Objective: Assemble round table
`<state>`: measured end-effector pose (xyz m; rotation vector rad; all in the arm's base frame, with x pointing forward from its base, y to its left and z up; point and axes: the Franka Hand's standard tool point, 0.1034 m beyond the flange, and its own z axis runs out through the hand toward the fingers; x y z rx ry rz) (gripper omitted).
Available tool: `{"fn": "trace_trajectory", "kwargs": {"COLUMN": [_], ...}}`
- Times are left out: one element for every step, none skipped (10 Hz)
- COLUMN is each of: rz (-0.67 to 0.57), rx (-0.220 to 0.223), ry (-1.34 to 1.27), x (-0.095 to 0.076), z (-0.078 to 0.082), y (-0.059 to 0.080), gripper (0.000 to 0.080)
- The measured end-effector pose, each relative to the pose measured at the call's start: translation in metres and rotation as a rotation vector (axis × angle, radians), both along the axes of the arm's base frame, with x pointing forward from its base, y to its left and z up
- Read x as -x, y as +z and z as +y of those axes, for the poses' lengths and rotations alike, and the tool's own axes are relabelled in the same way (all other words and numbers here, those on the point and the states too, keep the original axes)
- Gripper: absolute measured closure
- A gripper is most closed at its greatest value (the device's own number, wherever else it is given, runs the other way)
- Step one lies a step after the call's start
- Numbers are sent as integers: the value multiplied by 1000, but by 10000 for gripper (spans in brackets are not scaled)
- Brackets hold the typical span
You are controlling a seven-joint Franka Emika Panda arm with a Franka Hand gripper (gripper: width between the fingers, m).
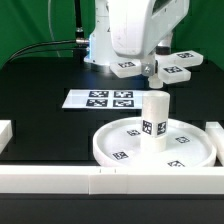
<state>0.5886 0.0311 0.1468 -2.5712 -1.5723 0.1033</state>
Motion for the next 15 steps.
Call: {"fn": "trace_trajectory", "kwargs": {"rz": [-30,-32,-40,-54,-58,-57,-58,-58,-58,-60,-62,-66,-74,-67,-62], "rx": [3,7,8,9,9,9,8,8,8,7,6,5,3,1,1], "ry": [-1,0,0,0,1,0,0,-1,0,1,3,4,6,7,8], "x": [8,21,27,30,33,32,32,32,31,31,30,29,28,29,30], "z": [0,0,0,1,1,1,1,2,3,4,6,7,8,7,7], "y": [-6,-11,-15,-17,-20,-21,-21,-21,-21,-21,-21,-21,-23,-29,-32], "gripper": [356,356,356,356,356,356,356,356,356,356,356,356,356,356,356]}}
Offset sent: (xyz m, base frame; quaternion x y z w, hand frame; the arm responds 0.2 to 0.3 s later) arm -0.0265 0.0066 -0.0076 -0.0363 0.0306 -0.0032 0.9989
